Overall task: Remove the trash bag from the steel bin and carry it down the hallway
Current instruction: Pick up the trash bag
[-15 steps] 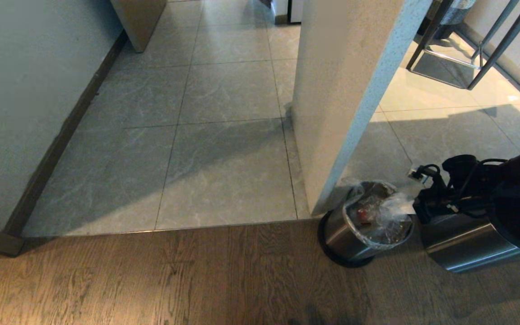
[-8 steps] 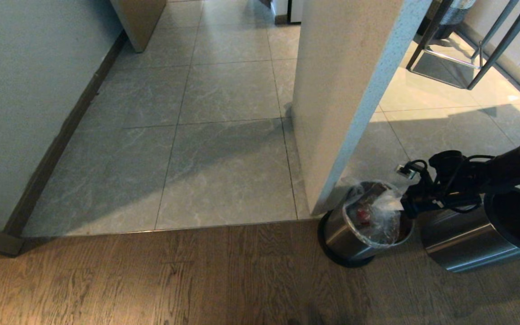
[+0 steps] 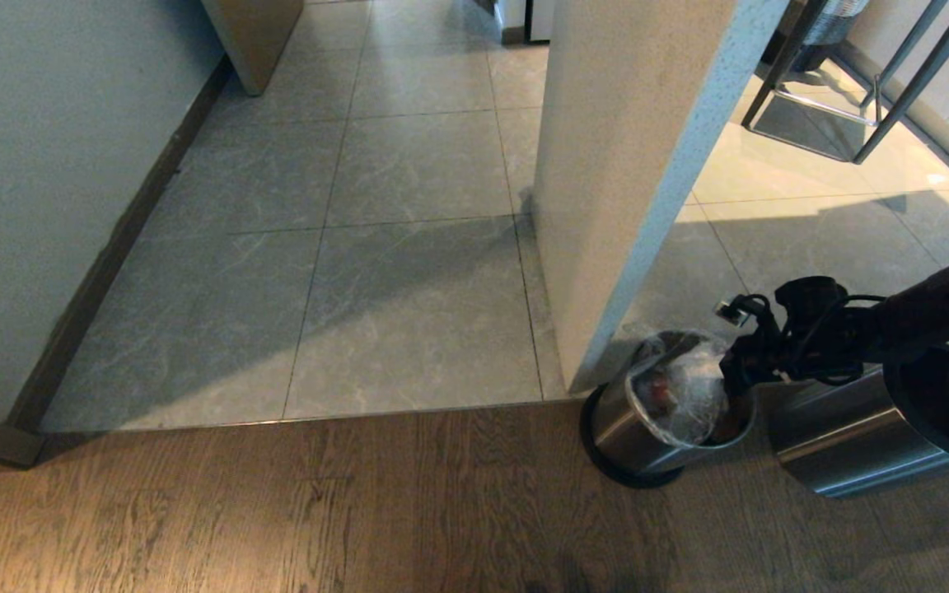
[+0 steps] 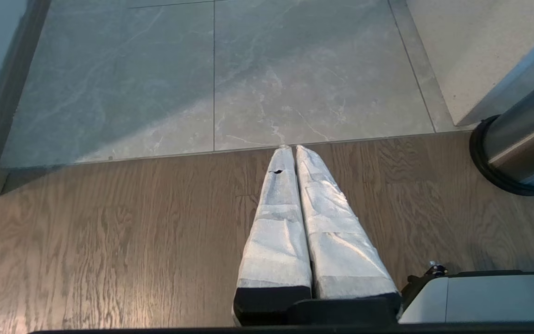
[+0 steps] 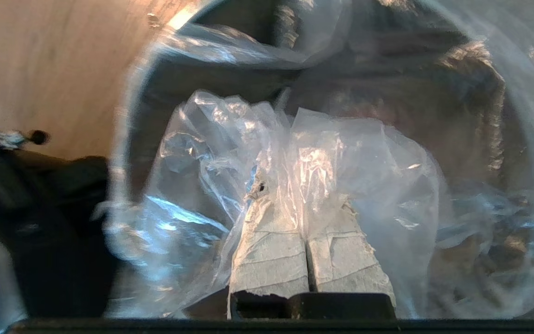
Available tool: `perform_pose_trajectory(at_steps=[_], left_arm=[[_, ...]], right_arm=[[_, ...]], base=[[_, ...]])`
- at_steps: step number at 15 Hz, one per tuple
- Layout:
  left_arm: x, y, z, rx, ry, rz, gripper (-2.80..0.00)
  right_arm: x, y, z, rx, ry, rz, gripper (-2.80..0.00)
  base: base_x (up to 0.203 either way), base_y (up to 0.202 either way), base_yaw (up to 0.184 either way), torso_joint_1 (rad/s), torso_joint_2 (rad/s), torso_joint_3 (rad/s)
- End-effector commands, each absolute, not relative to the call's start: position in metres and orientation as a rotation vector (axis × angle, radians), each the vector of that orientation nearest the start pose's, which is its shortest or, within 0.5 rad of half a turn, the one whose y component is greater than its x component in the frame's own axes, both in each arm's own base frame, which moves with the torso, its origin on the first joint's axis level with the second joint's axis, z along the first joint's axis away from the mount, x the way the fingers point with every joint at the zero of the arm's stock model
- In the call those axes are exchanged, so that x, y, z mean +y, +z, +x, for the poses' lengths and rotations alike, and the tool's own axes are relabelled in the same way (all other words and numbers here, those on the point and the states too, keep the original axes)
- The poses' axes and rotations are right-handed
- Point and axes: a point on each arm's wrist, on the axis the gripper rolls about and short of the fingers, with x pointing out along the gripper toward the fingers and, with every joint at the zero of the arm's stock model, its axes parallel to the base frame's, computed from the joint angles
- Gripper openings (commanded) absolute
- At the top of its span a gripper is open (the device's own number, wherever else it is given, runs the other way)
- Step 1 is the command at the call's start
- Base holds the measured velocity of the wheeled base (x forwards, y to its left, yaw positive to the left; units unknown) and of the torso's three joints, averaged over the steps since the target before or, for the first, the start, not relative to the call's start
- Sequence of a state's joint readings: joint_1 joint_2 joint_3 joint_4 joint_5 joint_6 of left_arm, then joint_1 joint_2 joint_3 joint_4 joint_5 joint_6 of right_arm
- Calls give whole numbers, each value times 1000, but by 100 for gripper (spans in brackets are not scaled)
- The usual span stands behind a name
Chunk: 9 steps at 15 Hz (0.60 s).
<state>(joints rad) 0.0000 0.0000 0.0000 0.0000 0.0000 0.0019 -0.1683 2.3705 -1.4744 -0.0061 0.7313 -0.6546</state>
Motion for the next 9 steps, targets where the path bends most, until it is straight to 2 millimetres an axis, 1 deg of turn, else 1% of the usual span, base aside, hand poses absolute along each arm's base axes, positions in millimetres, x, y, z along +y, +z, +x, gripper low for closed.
perform_pose_trajectory(at_steps=[1, 3, 5, 7, 9], left_arm=[[0, 75, -23, -1, 0, 2, -280], [0, 75, -23, -1, 0, 2, -280], [0, 75, -23, 0, 0, 2, -280], [0, 75, -23, -1, 0, 2, -280], [0, 75, -23, -2, 0, 2, -280]], right_arm=[[-62, 62, 435, 582, 746, -209, -280], [-67, 66, 426, 619, 737, -175, -280], [-67, 68, 424, 620, 740, -175, -280], [-67, 63, 428, 627, 740, -165, -280], [-67, 58, 423, 664, 745, -127, -280]], base=[[0, 0, 0, 0, 0, 0], [0, 0, 0, 0, 0, 0], [0, 0, 0, 0, 0, 0], [0, 0, 0, 0, 0, 0], [0, 0, 0, 0, 0, 0]])
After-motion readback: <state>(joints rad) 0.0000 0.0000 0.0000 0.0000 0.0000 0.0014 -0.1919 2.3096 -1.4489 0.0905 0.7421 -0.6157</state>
